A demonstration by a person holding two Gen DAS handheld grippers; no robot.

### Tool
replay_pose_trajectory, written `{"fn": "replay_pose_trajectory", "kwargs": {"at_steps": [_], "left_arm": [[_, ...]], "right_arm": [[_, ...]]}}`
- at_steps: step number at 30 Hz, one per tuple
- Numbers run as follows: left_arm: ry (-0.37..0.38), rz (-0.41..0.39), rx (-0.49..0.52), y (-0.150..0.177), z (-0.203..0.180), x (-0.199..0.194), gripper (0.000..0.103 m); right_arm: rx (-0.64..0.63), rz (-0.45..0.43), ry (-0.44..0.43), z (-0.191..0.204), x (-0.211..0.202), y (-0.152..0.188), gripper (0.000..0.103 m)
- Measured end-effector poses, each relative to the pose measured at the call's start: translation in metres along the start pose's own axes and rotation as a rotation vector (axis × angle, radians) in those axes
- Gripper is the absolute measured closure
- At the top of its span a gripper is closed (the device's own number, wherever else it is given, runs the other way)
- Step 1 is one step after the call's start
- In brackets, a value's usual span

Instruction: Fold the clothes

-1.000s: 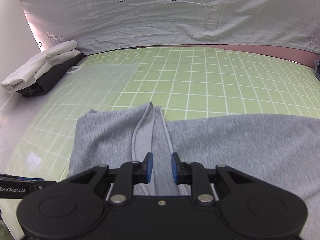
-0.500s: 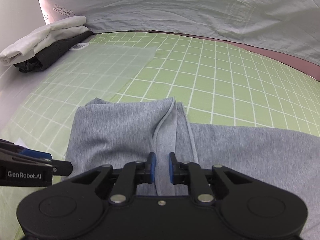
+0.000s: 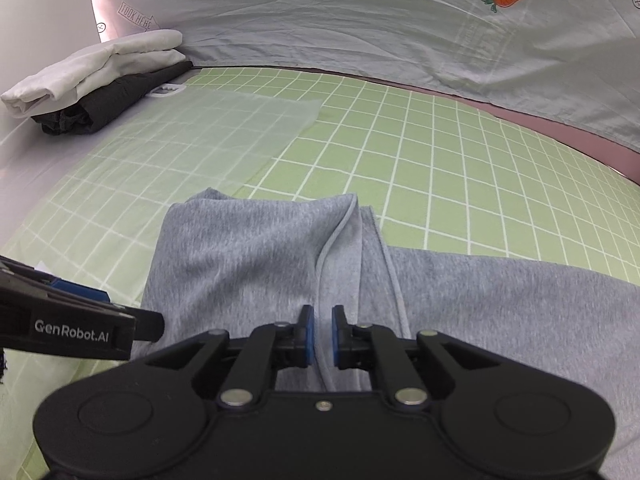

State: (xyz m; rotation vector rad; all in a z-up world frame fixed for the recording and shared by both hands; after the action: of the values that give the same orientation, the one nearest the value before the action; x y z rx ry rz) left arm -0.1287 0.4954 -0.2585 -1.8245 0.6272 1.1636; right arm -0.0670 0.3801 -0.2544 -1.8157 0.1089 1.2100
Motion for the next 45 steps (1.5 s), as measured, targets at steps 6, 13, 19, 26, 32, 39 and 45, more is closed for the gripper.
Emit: {"fn": "replay_pose_trajectory", "kwargs": {"at_steps": [6, 13, 19, 26, 32, 39, 45], "left_arm": [[0.006, 0.007, 0.035, 0.001, -0.005, 0.003, 0.033], [0.012, 0.007, 0.043, 0.001, -0.007, 0.006, 0.027], [0.010, 0.008, 0.051, 0.000, -0.009, 0.008, 0.021], [0.004, 0.006, 0.059, 0.000, -0.010, 0.010, 0.019], [-0.005, 0.006, 0.075, 0.002, -0.012, 0.011, 0.016], [-0.031, 0.006, 0.105, 0.002, -0.015, 0.014, 0.014], [-0.037, 0.005, 0.099, 0.000, -0.013, 0.013, 0.014]], "right_arm": [[-0.031, 0.013, 0.017, 0.008, 0.004, 0.003, 0.090], [-0.010, -0.005, 0.024, -0.004, 0.001, 0.000, 0.102], [0.128, 0.020, 0.102, -0.050, 0.001, 0.003, 0.102], [0.287, 0.005, 0.050, -0.072, -0.012, 0.013, 0.071], [0.290, 0.025, -0.033, -0.057, -0.008, 0.014, 0.048], [0.235, 0.054, -0.040, -0.046, 0.001, 0.019, 0.057], [0.178, 0.001, -0.039, -0.046, -0.015, 0.012, 0.098]]}}
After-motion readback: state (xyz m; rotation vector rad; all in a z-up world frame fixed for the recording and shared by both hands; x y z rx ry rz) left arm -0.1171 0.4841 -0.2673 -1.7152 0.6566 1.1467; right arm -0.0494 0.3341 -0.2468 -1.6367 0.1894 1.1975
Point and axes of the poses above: each gripper's, at about its wrist camera, not at the fingertips, and x roughly the way its jaws point, z to its left, y to its underside, the point moved 8 cm from there along x, roughly the way its jaws point, and after that the axes turned 5 degrees about y, right-handed, at the moved point
